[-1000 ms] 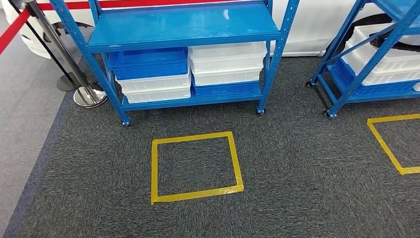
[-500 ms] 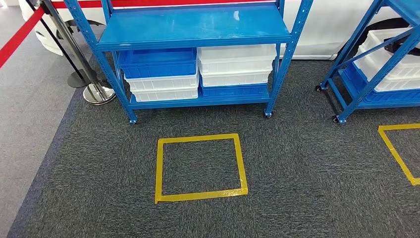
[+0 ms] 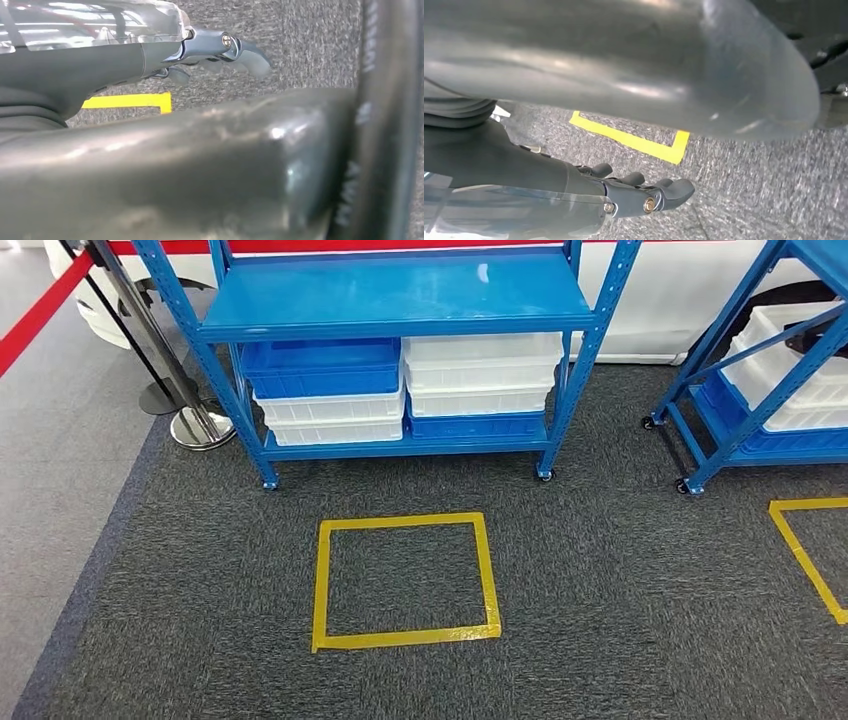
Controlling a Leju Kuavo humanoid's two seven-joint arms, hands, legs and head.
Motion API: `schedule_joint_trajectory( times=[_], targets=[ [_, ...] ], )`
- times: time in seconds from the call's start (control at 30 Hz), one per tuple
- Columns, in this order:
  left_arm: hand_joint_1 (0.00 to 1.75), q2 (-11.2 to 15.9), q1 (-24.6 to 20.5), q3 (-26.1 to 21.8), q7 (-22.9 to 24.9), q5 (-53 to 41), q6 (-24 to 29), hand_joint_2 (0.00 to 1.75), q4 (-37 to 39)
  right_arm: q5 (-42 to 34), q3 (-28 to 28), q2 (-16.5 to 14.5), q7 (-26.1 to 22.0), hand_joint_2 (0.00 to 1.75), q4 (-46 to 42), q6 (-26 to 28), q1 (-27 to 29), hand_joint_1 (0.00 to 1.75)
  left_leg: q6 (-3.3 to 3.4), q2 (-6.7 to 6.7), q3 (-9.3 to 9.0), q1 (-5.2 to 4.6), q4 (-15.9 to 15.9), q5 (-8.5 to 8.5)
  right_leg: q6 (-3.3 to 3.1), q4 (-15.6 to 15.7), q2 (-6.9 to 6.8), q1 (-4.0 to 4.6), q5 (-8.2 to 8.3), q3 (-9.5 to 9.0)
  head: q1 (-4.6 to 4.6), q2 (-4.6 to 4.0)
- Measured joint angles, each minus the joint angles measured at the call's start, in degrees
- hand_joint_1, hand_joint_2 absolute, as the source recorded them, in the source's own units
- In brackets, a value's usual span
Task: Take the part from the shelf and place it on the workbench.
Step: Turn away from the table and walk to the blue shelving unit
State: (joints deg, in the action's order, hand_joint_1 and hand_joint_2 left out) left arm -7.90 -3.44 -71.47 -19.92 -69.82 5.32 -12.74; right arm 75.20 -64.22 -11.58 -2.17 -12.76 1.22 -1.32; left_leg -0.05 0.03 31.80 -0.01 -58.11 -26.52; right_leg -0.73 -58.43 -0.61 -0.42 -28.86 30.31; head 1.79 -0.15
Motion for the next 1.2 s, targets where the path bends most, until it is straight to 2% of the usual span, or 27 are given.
schedule_joint_trajectory(
  times=[0.07,0.1,0.13,0.2,0.23,0.27,0.3,0.37,0.4,0.43,0.53,0.6,0.63,0.7,0.73,0.77,0.8,0.83,0.87,0.9,0.93,1.0,1.1,1.13,1.2],
  targets=[
    [0.00,0.0,0.1,0.0,0.1,-0.1,0.0,0.00,0.0,0.1,0.0,0.0,0.0,0.00,0.0,0.0,-0.1,0.00,0.66,-0.13,-0.70,0.32,0.8,0.24,0.63,-0.3,-0.07,-0.03,-0.46,-0.25,-0.01,0.00],
    [0.00,0.0,0.1,0.0,0.2,-0.1,0.0,0.00,0.0,0.2,0.0,0.0,0.1,0.00,0.0,0.0,-0.1,0.00,1.00,-0.16,-1.11,0.50,1.3,0.40,0.86,-1.7,0.00,-0.01,-1.35,0.32,-0.01,0.00],
    [0.00,0.0,0.1,0.0,0.2,-0.2,0.1,0.00,0.0,0.3,0.0,0.0,0.1,0.00,0.0,0.0,-0.1,0.00,1.30,-0.16,-1.45,0.66,1.6,0.49,1.04,-4.4,0.11,-0.03,-2.71,1.67,-0.02,0.00],
    [0.00,0.0,0.1,0.0,0.3,-0.2,0.1,0.00,0.0,0.4,-0.1,0.0,0.2,0.00,0.0,0.0,-0.1,0.00,1.67,-0.16,-1.64,0.55,1.7,0.27,1.31,-12.1,0.32,-0.14,-5.78,6.15,-0.01,0.00],
    [0.00,0.0,0.1,0.0,0.3,-0.2,0.1,0.00,0.0,0.4,-0.1,0.0,0.2,0.00,0.0,0.0,0.0,0.00,1.74,-0.21,-1.78,0.52,1.6,0.06,1.45,-15.0,0.36,-0.23,-6.33,8.09,-0.02,0.00],
    [0.00,0.0,0.1,0.0,0.4,-0.2,0.1,0.00,0.0,0.4,-0.1,0.0,0.2,0.00,0.0,0.0,0.0,0.00,1.74,-0.29,-2.02,0.50,1.6,-0.20,1.55,-16.0,0.37,-0.33,-5.70,9.13,-0.01,0.00],
    [0.00,0.0,0.2,0.0,0.4,-0.2,0.1,0.00,0.0,0.5,-0.1,0.0,0.3,0.00,0.0,0.0,0.0,0.00,1.65,-0.40,-2.40,0.51,1.5,-0.51,1.58,-14.6,0.37,-0.42,-3.84,8.95,-0.01,0.00],
    [0.00,0.0,0.2,0.0,0.4,-0.2,0.1,0.00,0.0,0.5,-0.1,0.0,0.3,0.00,0.0,0.0,0.2,0.00,1.24,-0.60,-3.28,0.51,1.4,-1.29,1.38,-7.4,0.42,-0.52,1.06,6.17,-0.02,0.00],
    [0.00,-0.1,0.2,0.0,0.4,-0.2,0.1,0.00,0.0,0.5,-0.1,0.0,0.3,0.00,0.0,0.0,0.2,0.00,0.91,-0.67,-3.57,0.40,1.3,-1.77,1.18,-3.9,0.48,-0.48,2.53,4.67,-0.02,0.00],
    [0.00,-0.1,0.2,0.0,0.4,-0.2,0.1,0.00,0.0,0.5,-0.2,0.0,0.3,0.00,0.0,0.0,0.2,0.00,0.58,-0.70,-3.72,0.31,1.2,-2.13,0.93,-1.7,0.53,-0.42,3.11,3.74,-0.02,0.00],
    [0.00,-0.1,0.0,0.0,0.5,-0.2,0.1,0.00,0.0,0.5,-0.3,0.0,0.3,0.00,0.0,0.0,0.1,0.00,-0.34,-0.67,-4.03,0.21,1.3,-2.83,0.00,-0.5,0.62,-0.28,2.54,3.12,0.00,0.00],
    [0.00,-0.1,-0.1,0.0,0.5,-0.2,0.1,0.00,0.0,0.5,-0.4,0.0,0.3,0.00,0.0,0.0,0.1,0.00,-0.97,-0.51,-3.60,0.38,-0.5,-4.00,-0.72,-0.2,0.52,-0.42,2.27,2.56,0.00,0.00],
    [0.00,-0.1,-0.1,0.0,0.5,-0.3,0.1,0.00,0.0,0.5,-0.4,0.0,0.3,0.00,0.0,0.0,0.2,0.00,-1.27,-0.44,-2.43,0.48,-3.1,-5.28,-1.04,0.0,0.43,-0.50,2.10,2.22,0.01,0.00],
    [0.00,-0.1,0.0,0.0,0.5,-0.3,0.1,0.00,0.0,0.5,-0.4,0.0,0.3,0.00,0.0,0.0,0.2,0.00,-1.71,-0.35,2.02,0.62,-11.1,-8.37,-1.44,0.0,0.31,-0.39,1.55,1.72,0.01,0.00],
    [0.00,-0.1,0.1,-0.1,0.5,-0.3,0.1,0.00,0.0,0.5,-0.4,0.0,0.4,0.00,0.0,0.0,0.2,0.00,-1.83,-0.35,4.24,0.65,-14.5,-9.13,-1.50,0.0,0.31,-0.33,1.22,1.41,0.01,0.00],
    [0.00,-0.1,0.2,-0.1,0.5,-0.3,0.1,0.00,0.0,0.5,-0.5,0.0,0.4,0.00,0.0,0.0,0.2,0.00,-1.83,-0.35,5.71,0.65,-16.2,-8.72,-1.49,0.0,0.32,-0.29,0.85,0.98,0.01,0.00],
    [0.00,-0.1,0.2,-0.1,0.5,-0.3,0.1,0.00,0.0,0.5,-0.5,0.0,0.4,0.00,0.0,0.0,0.2,0.00,-1.73,-0.35,6.10,0.65,-15.6,-7.09,-1.45,0.0,0.34,-0.26,0.44,0.44,0.01,0.00],
    [0.00,-0.1,0.3,-0.1,0.5,-0.3,0.1,0.00,0.0,0.5,-0.5,0.0,0.4,0.00,0.0,0.0,0.2,0.00,-1.48,-0.34,5.43,0.62,-12.9,-4.56,-1.38,0.0,0.34,-0.24,0.02,-0.20,0.00,0.00],
    [0.00,-0.1,0.3,-0.1,0.5,-0.3,0.1,0.00,0.0,0.6,-0.5,0.0,0.4,0.00,0.0,0.0,0.3,0.00,-1.08,-0.28,4.18,0.55,-8.9,-1.80,-1.26,0.0,0.34,-0.23,-0.42,-0.81,0.00,0.00],
    [0.00,-0.1,0.3,-0.1,0.5,-0.3,0.1,0.00,0.0,0.6,-0.5,0.0,0.4,0.00,0.0,-0.1,0.3,0.00,-0.60,-0.17,2.91,0.34,-5.3,0.06,-1.03,0.0,0.35,-0.14,-0.84,-1.24,0.00,0.00],
    [0.00,-0.1,0.3,-0.1,0.5,-0.3,0.1,0.00,0.0,0.6,-0.5,-0.1,0.4,0.00,0.1,-0.1,0.2,0.00,-0.12,-0.03,1.89,0.11,-2.6,0.99,-0.74,0.0,0.38,-0.13,-1.15,-1.47,-0.01,0.00],
    [0.00,0.0,0.2,-0.2,0.5,-0.3,0.1,0.00,0.0,0.6,-0.5,-0.2,0.5,0.00,0.1,-0.1,0.1,0.00,0.62,0.14,1.12,-0.30,-0.5,0.66,0.03,0.0,0.38,-0.11,-1.21,-1.77,-0.01,0.00],
    [0.00,0.0,0.4,-0.2,0.4,-0.3,0.1,0.00,0.0,0.8,-0.5,-0.2,0.5,0.00,0.1,-0.2,0.0,0.00,1.50,-0.17,-0.53,-0.01,0.8,0.36,0.89,-1.7,0.30,-0.23,-1.47,-1.87,-0.01,0.00],
    [0.00,0.0,0.4,-0.2,0.4,-0.3,0.1,0.00,0.0,0.8,-0.5,-0.2,0.5,0.00,0.1,-0.2,0.0,0.00,1.77,-0.27,-1.18,0.13,1.1,0.25,1.06,-3.8,0.34,-0.28,-2.44,-0.83,-0.01,0.00],
    [0.00,0.0,0.3,-0.2,0.4,-0.3,0.1,0.00,0.0,0.8,-0.5,-0.1,0.5,0.00,0.1,-0.2,0.0,0.00,2.18,-0.26,-1.84,0.16,1.3,-0.27,1.40,-10.4,0.46,-0.37,-5.35,3.46,-0.01,0.00]
  ],
)
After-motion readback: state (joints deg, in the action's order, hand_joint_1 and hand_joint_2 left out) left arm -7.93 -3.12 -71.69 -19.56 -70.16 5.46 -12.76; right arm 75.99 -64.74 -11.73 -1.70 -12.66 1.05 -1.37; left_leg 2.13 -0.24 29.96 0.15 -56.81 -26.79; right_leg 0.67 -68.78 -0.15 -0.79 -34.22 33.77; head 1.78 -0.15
